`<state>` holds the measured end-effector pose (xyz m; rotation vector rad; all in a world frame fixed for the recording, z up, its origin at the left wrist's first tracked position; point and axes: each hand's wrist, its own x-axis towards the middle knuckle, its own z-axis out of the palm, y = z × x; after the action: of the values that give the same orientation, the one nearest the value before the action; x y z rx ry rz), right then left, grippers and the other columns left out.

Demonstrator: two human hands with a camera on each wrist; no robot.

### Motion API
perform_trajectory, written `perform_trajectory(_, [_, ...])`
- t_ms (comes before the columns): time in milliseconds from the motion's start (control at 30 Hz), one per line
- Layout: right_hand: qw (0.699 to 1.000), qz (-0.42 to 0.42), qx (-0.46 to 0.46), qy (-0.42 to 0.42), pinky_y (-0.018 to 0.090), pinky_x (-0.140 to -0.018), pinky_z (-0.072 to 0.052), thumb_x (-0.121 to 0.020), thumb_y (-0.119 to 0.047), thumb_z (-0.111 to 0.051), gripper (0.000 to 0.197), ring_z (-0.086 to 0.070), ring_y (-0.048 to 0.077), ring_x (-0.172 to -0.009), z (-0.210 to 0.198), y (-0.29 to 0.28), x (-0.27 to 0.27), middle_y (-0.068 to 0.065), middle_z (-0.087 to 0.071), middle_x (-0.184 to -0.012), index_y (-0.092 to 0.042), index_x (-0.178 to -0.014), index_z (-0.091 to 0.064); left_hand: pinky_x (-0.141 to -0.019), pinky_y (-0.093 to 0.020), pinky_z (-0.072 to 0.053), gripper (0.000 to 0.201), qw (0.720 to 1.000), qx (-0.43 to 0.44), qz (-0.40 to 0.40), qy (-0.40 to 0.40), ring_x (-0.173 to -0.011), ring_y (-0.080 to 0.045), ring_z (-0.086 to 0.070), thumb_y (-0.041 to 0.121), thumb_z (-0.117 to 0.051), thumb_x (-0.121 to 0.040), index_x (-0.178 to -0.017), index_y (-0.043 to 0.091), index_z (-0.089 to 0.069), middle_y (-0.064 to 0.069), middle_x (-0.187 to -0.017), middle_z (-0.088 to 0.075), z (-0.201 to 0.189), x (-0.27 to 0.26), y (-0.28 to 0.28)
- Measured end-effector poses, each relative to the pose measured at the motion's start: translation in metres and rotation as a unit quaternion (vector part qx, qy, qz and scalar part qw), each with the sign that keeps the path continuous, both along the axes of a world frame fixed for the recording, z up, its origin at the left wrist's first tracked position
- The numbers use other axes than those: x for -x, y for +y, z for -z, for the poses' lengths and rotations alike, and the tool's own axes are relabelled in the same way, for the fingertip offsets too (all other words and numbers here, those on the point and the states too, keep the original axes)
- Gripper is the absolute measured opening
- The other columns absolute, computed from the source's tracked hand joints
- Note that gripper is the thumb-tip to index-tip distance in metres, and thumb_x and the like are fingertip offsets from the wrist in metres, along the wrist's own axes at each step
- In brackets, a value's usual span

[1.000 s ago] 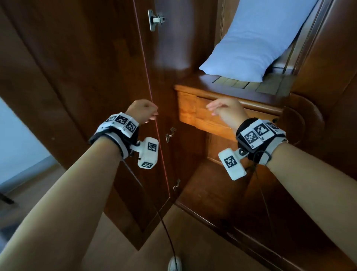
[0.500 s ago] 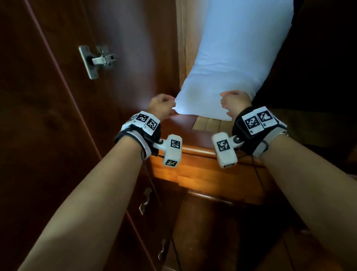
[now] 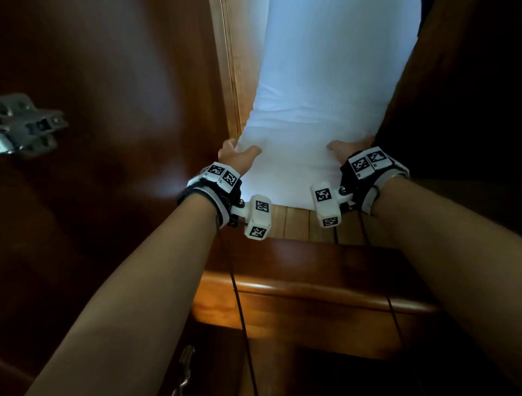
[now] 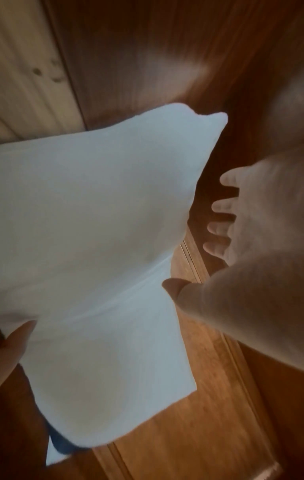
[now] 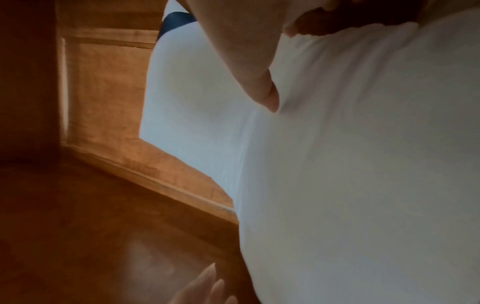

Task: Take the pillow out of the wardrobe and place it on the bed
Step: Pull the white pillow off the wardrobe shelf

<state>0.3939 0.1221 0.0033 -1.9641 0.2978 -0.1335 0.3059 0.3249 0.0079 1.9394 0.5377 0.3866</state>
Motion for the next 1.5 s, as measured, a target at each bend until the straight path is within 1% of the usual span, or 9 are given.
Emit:
perform_trajectory(200, [0.991,-0.126,-0.053,-0.009,0.029,-0.101,-0.043,-0.054,-0.064,-0.077,0.066,-0.059,0.015,-0.108,0.038,-0.008,-0.080,-0.008,-0.058,-0.114,-0.025,-0.103,-0.057,-0.111,-0.041,-0.039,0.102,0.998,0.039,0.035,0.027,-0.135,-0.028,-0.044,0.046,-0.072,-0.078,-0.152,0.010,-0.013,-0.008,-0.153,-0.037,0.012,-0.046,0.008])
perform_trajectory(300, [0.986,-0.158,-0.041,0.022,0.033,-0.103,-0.046,-0.032,-0.077,-0.081,0.106,-0.064,0.019,-0.113,0.084,-0.016,-0.148,-0.008,-0.066,-0.122,-0.025,-0.123,-0.062,-0.112,-0.046,-0.038,0.117,0.997,0.051,0.047,0.034,-0.136,-0.029,-0.042,0.054,-0.077,-0.068,-0.152,0.010,-0.009,-0.008,-0.153,-0.035,0.020,-0.062,0.005])
perform_trajectory(433, [0.970,-0.221,-0.024,0.098,0.038,-0.114,-0.035,-0.085,-0.044,-0.065,0.047,-0.052,0.027,-0.125,0.041,0.004,-0.066,0.005,-0.061,-0.125,-0.015,-0.122,-0.061,-0.107,-0.049,-0.044,0.138,0.996,0.080,0.040,0.026,-0.130,-0.031,-0.049,0.062,-0.082,-0.037,-0.149,0.014,-0.017,-0.009,-0.146,-0.042,0.025,-0.079,0.006])
perform_trajectory(500, [0.970,-0.223,-0.001,0.098,0.034,-0.119,-0.026,-0.094,-0.036,-0.056,0.055,-0.039,0.027,-0.139,0.031,0.005,-0.048,0.011,-0.044,-0.148,-0.008,-0.140,-0.043,-0.106,-0.051,-0.044,0.141,0.995,0.078,0.032,0.047,-0.128,-0.033,-0.050,0.064,-0.081,-0.029,-0.147,0.015,-0.020,-0.009,-0.144,-0.044,0.029,-0.084,0.009])
perform_trajectory(600, [0.975,-0.186,-0.028,0.121,0.034,-0.109,-0.035,-0.094,-0.032,-0.057,0.062,-0.045,0.032,-0.132,0.027,0.003,-0.044,0.017,-0.046,-0.145,-0.001,-0.143,-0.036,-0.106,-0.049,-0.045,0.117,0.995,0.073,0.025,0.059,-0.124,-0.029,-0.053,0.052,-0.086,-0.048,-0.141,0.007,-0.032,-0.006,-0.138,-0.050,0.024,-0.080,0.004])
perform_trajectory(700, [0.962,-0.210,-0.091,0.146,0.037,-0.082,-0.049,-0.093,-0.025,-0.060,0.037,-0.059,0.027,-0.084,0.025,0.002,-0.037,0.014,-0.063,-0.105,-0.004,-0.124,-0.053,-0.100,-0.047,-0.051,0.082,0.994,0.098,0.050,0.026,-0.112,-0.031,-0.064,0.035,-0.088,-0.055,-0.123,0.002,-0.057,-0.012,-0.126,-0.065,0.020,-0.076,0.006])
perform_trajectory(967, [0.959,-0.157,-0.235,0.023,0.053,-0.098,-0.052,-0.035,-0.027,-0.086,0.081,-0.067,0.035,-0.107,0.042,0.001,-0.046,0.015,-0.069,-0.120,-0.001,-0.110,-0.069,-0.091,-0.053,-0.055,0.032,0.984,0.116,0.005,-0.135,-0.101,-0.036,-0.069,0.027,-0.077,-0.050,-0.079,0.021,-0.065,-0.018,-0.110,-0.071,0.009,-0.029,0.007])
perform_trajectory(1200, [0.908,-0.132,-0.390,-0.074,0.060,-0.092,-0.052,-0.073,0.005,-0.072,0.030,-0.067,0.041,-0.106,-0.002,-0.001,0.108,0.023,-0.068,-0.117,-0.004,-0.101,-0.067,-0.088,-0.061,-0.054,0.007,0.972,0.071,0.008,-0.225,-0.101,-0.043,-0.069,0.029,-0.074,-0.054,-0.058,0.030,-0.069,-0.013,-0.091,-0.069,-0.021,0.066,0.000])
perform_trajectory(1500, [0.914,-0.161,-0.334,-0.164,0.044,-0.085,-0.056,-0.081,0.011,-0.065,0.027,-0.066,0.027,-0.088,-0.033,-0.033,0.264,0.004,-0.067,-0.087,-0.016,-0.082,-0.063,-0.055,-0.021,-0.054,0.032,0.948,0.148,0.001,-0.282,-0.054,-0.002,-0.059,-0.008,-0.061,-0.081,-0.066,0.020,-0.053,0.002,-0.070,-0.059,-0.027,0.217,-0.046])
